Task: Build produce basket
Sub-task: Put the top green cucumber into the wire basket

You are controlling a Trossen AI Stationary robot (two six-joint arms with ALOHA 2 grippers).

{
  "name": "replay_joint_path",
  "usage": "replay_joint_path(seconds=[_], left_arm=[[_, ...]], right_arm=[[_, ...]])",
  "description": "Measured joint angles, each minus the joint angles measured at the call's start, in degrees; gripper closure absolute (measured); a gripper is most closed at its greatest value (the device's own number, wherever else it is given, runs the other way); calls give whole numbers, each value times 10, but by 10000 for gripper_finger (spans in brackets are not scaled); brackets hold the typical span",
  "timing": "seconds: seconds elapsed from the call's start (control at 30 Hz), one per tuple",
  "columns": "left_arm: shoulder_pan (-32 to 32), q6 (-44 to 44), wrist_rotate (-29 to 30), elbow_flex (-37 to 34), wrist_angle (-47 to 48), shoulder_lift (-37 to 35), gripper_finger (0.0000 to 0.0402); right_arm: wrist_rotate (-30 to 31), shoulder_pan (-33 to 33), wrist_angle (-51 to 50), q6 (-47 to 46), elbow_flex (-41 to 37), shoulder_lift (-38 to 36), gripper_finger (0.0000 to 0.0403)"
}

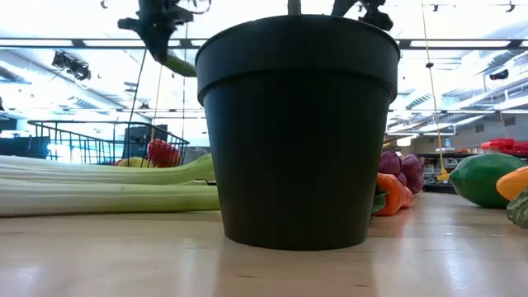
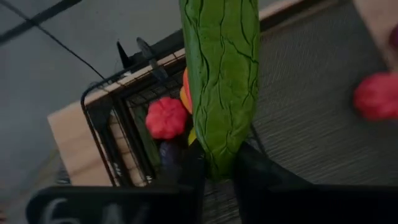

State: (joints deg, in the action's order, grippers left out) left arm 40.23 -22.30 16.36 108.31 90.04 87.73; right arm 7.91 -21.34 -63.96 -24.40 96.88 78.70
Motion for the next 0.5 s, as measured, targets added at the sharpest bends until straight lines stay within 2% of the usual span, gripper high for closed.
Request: replay_joint_path(seconds=[0.2,0.4,0.5], left_arm=[[-21,-107,1,0,0,-42,339],[-44,-162,0,0,0,-73,342],[-52,-179,0,-28,-1,-102,342]], right_arm=[[-21,20,26,0,0,0,56],[-53,43,39,-1,0,0,56],[-70,55,38,4,0,0,56]])
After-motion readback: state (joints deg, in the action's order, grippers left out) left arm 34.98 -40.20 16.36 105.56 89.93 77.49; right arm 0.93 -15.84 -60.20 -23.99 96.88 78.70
